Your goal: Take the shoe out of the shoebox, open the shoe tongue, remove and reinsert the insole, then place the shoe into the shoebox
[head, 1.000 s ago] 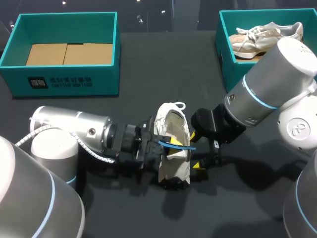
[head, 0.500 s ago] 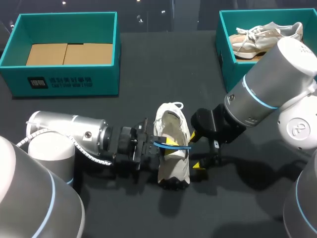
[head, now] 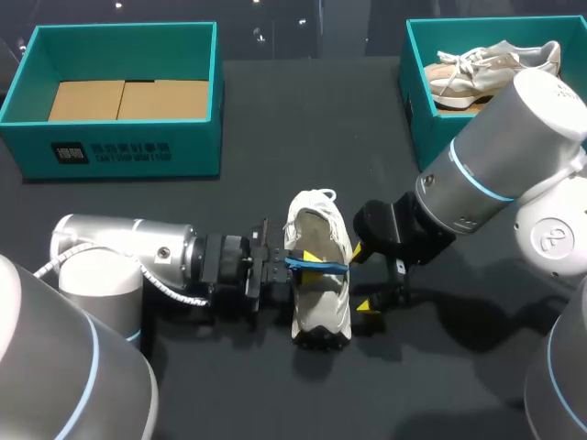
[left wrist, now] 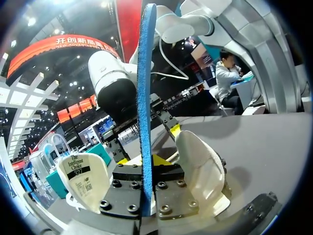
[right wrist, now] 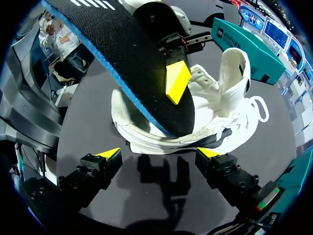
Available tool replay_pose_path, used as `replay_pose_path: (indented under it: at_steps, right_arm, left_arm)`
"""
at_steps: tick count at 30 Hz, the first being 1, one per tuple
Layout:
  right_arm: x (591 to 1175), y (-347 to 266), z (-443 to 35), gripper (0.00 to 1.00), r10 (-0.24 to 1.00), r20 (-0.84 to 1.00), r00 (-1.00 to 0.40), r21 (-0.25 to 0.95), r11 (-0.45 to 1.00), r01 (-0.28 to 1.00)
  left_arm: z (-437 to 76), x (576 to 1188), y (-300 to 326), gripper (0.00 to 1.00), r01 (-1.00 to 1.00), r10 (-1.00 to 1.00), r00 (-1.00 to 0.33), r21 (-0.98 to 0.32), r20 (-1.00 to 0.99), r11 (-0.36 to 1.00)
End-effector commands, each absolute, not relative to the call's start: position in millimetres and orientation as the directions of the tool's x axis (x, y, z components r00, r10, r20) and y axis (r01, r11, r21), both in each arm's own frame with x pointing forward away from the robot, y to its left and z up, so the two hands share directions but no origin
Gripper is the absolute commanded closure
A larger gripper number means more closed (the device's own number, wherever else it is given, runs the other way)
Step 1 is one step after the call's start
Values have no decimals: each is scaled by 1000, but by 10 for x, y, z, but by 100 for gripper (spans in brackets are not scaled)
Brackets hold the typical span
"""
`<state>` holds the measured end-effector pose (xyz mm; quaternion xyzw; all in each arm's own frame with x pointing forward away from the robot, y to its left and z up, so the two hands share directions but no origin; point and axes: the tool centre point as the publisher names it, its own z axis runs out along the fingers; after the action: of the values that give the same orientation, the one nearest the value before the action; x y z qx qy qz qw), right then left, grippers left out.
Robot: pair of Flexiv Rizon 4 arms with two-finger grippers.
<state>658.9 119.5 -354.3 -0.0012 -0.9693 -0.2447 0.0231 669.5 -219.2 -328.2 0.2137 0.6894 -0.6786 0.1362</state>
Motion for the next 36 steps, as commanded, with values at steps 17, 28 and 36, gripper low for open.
replay_pose_path:
  at_steps: [17, 28, 36]
  right_arm:
    - [6576, 1202, -3552, 0, -7, 43, -999, 474, 881, 14]
    - [6576, 1202, -3552, 0, -7, 43, -999, 474, 881, 14]
    - [6576, 1202, -3552, 0, -7, 43, -999, 474, 881, 14]
  left_arm:
    - [-3303, 6795, -2240, 66, 459, 93, -886, -888, -454, 36]
    - [-3080, 6705, -2281, 53, 473, 107, -878, -880, -467, 38]
    - [-2948, 6617, -2365, 59, 467, 122, -881, -881, -457, 71]
